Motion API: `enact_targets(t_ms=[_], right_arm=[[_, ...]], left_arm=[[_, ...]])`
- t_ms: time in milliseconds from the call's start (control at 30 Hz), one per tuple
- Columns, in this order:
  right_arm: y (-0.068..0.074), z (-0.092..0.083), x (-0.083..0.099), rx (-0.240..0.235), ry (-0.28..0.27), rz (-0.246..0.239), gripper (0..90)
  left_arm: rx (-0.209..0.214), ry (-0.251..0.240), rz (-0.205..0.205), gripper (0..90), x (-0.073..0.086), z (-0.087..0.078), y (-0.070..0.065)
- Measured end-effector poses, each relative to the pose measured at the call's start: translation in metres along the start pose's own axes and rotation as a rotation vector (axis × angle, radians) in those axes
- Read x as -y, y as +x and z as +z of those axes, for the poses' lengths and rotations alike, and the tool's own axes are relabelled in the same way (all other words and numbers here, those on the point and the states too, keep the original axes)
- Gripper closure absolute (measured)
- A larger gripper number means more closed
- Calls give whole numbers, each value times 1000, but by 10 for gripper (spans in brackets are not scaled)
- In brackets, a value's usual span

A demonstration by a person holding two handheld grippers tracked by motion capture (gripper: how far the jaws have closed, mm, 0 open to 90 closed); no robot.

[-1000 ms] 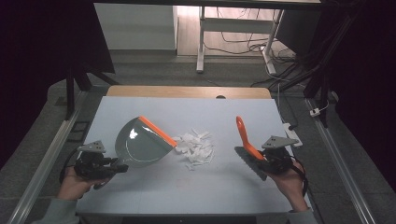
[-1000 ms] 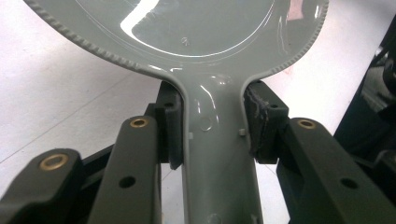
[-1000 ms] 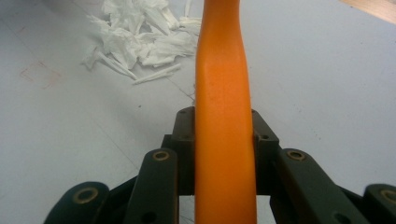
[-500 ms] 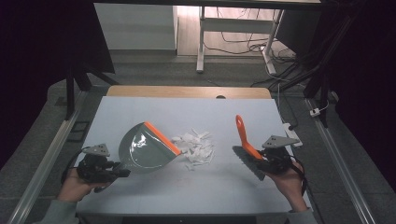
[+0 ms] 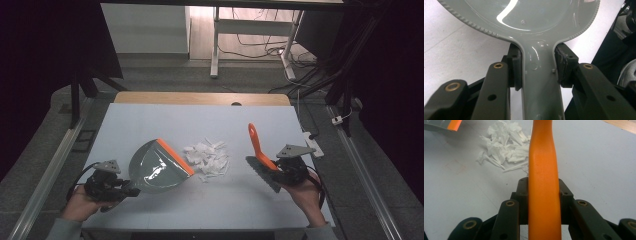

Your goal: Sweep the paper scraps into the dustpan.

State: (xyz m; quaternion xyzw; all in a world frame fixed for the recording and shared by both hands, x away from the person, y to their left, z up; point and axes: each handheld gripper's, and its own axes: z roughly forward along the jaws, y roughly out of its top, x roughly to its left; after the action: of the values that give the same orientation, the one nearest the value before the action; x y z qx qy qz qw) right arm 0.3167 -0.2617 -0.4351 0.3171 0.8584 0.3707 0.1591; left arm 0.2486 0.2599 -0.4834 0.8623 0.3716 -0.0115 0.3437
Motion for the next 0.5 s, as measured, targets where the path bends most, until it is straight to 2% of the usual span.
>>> enact_targets(t_ms=[267,500], right_arm=[[2,6,-3,-1,10,-9,701],[1,13,-9,-1,15,-9,701]], left_arm=[[1,55,29,615,-1,8,-3],[22,90,51,614,-4,19,-6]])
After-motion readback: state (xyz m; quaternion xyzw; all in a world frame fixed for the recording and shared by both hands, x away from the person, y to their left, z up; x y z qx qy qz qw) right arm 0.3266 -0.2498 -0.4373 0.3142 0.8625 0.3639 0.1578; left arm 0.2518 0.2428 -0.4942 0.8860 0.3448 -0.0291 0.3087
